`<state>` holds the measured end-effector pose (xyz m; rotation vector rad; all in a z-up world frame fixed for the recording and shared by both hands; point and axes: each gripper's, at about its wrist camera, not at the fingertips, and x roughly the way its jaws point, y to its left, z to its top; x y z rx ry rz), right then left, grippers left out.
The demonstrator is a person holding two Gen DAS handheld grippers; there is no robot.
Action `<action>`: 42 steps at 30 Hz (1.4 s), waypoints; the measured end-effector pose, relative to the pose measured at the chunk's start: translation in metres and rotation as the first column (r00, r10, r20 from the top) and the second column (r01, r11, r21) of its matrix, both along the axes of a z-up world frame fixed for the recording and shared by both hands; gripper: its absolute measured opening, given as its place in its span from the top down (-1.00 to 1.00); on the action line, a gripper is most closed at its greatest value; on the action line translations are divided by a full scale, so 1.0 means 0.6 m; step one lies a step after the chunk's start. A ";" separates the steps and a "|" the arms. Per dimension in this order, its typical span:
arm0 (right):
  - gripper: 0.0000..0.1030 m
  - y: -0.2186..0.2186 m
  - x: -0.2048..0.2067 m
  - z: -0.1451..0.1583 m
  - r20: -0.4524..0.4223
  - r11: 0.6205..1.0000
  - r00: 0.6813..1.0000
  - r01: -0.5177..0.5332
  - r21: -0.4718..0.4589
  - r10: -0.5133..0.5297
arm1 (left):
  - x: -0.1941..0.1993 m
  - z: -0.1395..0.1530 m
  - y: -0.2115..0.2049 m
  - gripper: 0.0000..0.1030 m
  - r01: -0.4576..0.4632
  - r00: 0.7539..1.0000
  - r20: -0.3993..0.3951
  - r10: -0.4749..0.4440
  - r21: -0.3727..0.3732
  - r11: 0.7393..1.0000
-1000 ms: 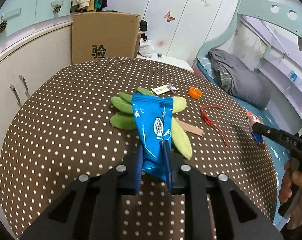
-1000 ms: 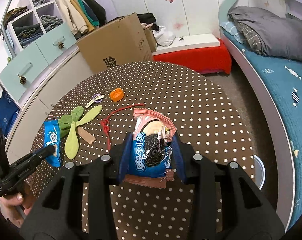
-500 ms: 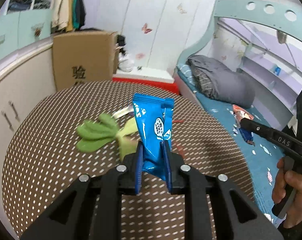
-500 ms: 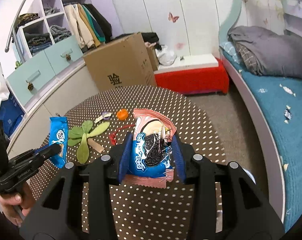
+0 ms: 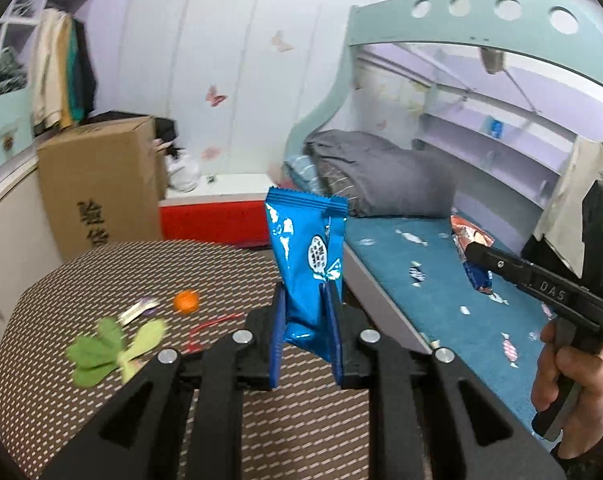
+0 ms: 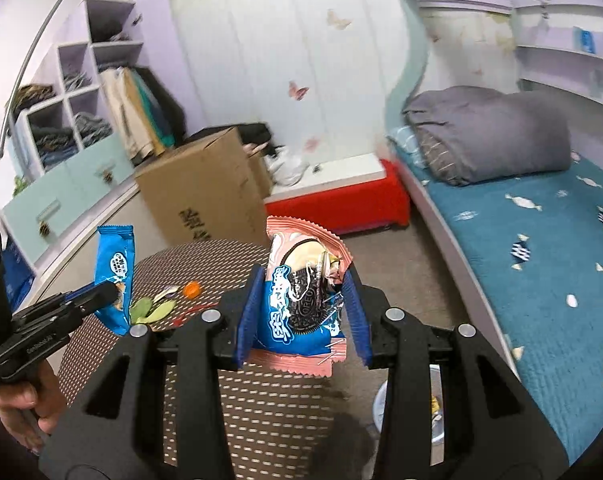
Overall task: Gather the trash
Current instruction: 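Carry both wrappers over the bin and open both grippers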
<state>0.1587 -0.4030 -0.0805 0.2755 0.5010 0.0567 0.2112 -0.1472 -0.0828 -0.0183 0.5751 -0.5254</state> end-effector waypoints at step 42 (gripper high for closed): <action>0.24 -0.336 0.067 -0.384 -0.459 0.871 0.856 0.397 0.291 -0.237 | 0.143 -0.366 -0.509 0.64 0.348 0.831 -0.533 -0.157 0.279 0.895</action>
